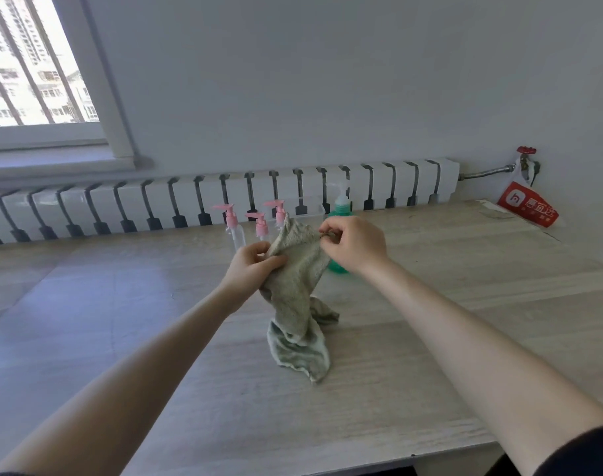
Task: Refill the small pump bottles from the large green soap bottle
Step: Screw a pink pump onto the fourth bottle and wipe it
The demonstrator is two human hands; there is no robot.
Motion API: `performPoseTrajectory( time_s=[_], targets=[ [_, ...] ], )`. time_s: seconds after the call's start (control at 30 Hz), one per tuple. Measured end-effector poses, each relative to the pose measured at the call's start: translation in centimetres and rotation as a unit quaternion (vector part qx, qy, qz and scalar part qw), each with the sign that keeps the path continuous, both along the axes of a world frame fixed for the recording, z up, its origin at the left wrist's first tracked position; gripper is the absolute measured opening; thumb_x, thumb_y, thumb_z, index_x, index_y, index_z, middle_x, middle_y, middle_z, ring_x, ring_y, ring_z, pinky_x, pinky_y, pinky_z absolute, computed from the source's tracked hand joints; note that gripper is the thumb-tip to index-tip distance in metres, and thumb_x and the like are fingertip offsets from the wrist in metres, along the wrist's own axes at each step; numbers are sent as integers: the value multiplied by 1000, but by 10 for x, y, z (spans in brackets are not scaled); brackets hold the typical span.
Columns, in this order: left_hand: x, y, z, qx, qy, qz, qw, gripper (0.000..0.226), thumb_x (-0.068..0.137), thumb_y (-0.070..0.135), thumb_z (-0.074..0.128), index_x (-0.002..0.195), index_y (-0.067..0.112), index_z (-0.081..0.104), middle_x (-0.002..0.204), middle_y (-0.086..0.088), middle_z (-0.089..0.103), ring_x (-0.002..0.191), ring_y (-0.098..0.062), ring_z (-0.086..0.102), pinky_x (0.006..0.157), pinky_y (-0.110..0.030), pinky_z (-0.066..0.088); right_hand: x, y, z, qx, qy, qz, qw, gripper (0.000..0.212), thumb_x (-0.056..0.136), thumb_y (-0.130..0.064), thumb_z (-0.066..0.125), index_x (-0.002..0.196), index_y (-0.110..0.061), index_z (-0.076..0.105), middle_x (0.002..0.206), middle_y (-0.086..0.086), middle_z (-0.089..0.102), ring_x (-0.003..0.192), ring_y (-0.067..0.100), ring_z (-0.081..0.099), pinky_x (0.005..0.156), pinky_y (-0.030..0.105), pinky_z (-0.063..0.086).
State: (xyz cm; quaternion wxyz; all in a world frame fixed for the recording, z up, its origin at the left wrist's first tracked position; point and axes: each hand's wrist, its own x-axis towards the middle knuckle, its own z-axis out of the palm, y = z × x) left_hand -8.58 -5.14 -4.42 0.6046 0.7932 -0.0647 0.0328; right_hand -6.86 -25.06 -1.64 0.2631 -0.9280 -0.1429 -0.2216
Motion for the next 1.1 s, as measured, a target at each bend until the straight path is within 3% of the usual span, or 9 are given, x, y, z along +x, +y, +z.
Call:
performPoseTrajectory(
  time_s=[0.13, 0.27, 0.4, 0.63, 0.8, 0.87, 0.93, 1.0, 1.1],
  targets=[
    [12, -3, -10, 55, -26, 85, 995, 5, 84, 8, 64, 88, 7, 60, 88, -7, 65, 79, -20, 64, 65, -28, 53, 8, 5, -24, 55, -35, -42, 997, 15, 90, -21, 56, 99, -20, 68, 93, -4, 63, 76, 10, 56, 56, 20, 40],
    [20, -18, -2, -5, 9, 36, 999, 33, 88, -1, 50, 116, 16, 50, 104, -1, 57, 90, -11, 57, 63, -20, 46, 8, 28, -30, 139, -17, -61, 988, 14, 91, -12, 55, 105, -10, 53, 103, 3, 50, 78, 10, 49, 67, 18, 43],
    [26, -25, -2, -26, -6, 27, 999, 28, 88, 5, 55, 116, 13, 58, 103, -6, 63, 95, -16, 60, 73, -21, 49, 3, 49, -32, 239, 5, -72, 968, 18, 86, -6, 55, 99, -9, 43, 99, 1, 41, 76, 6, 41, 66, 13, 33],
    [28, -18, -2, -109, 50, -23, 992, 51, 72, 14, 67, 122, 13, 54, 110, -14, 64, 103, -29, 63, 93, -44, 52, 0, 64, -59, 155, 38, 18, 987, 40, 86, -36, 54, 119, -14, 50, 110, -1, 52, 94, 13, 53, 79, 29, 49],
    [31, -11, 0, -103, 102, -126, 981, 96, 66, 30, 56, 148, 37, 6, 133, -9, 46, 120, -30, 50, 98, -45, 47, 10, 72, -63, 184, 20, -10, 983, 24, 94, -34, 50, 103, -12, 55, 95, 1, 58, 82, 16, 57, 70, 33, 50],
    [33, -11, 1, -131, 132, -132, 974, 90, 75, 40, 51, 151, 30, 3, 139, -8, 43, 124, -27, 48, 93, -39, 48, 13, 71, -62, 216, 16, -9, 976, 15, 93, -26, 52, 93, -12, 57, 85, 1, 60, 75, 15, 56, 67, 32, 49],
    [33, -11, -3, -169, 164, -118, 965, 66, 93, 51, 37, 147, 15, 28, 135, -12, 51, 122, -26, 51, 98, -41, 45, 14, 67, -61, 238, 16, 1, 971, 13, 92, -24, 54, 87, -12, 58, 78, -1, 59, 70, 12, 55, 63, 26, 45],
    [33, -11, -11, -154, 150, -61, 975, 42, 101, 31, 31, 137, 14, 43, 126, -16, 58, 113, -28, 57, 99, -47, 45, 13, 63, -60, 239, 16, 24, 971, 11, 93, -23, 56, 86, -14, 58, 76, -5, 58, 66, 5, 52, 59, 15, 39],
    [31, -15, -23, -78, 144, -25, 986, 40, 93, -1, 35, 130, 6, 47, 111, -18, 59, 98, -26, 61, 87, -45, 54, 10, 56, -60, 241, 19, 62, 968, 9, 94, -18, 55, 86, -16, 60, 73, -10, 55, 65, -5, 50, 59, 8, 37]
  ],
)
